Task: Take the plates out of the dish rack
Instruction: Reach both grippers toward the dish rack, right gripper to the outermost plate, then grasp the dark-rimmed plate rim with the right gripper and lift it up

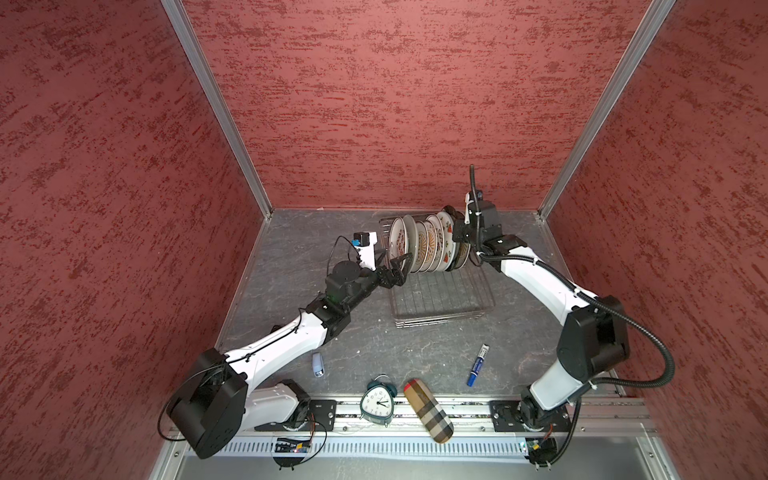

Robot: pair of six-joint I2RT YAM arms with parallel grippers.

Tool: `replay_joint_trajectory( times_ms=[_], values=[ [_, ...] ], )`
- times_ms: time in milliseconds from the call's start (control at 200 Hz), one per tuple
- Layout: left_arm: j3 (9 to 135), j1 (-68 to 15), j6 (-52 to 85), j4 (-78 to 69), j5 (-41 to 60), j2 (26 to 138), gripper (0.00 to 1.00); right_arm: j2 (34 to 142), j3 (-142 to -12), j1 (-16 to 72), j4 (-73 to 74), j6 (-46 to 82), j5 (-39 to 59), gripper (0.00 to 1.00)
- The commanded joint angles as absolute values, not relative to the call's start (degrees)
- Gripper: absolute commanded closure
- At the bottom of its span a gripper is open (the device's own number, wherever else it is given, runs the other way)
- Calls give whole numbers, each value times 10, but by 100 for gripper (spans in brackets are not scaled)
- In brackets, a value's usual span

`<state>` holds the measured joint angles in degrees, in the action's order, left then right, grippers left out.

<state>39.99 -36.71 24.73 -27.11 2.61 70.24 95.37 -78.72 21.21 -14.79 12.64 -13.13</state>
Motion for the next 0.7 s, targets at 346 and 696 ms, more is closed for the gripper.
replay_joint_trajectory(
  times_ms=[346,696],
  values=[
    [431,-369,232,-226,27,731,1,1006,-843,221,-217,121,-185,79],
    [437,-369,228,-219,33,737,1,1041,-867,226,-236,126,-214,83]
  ],
)
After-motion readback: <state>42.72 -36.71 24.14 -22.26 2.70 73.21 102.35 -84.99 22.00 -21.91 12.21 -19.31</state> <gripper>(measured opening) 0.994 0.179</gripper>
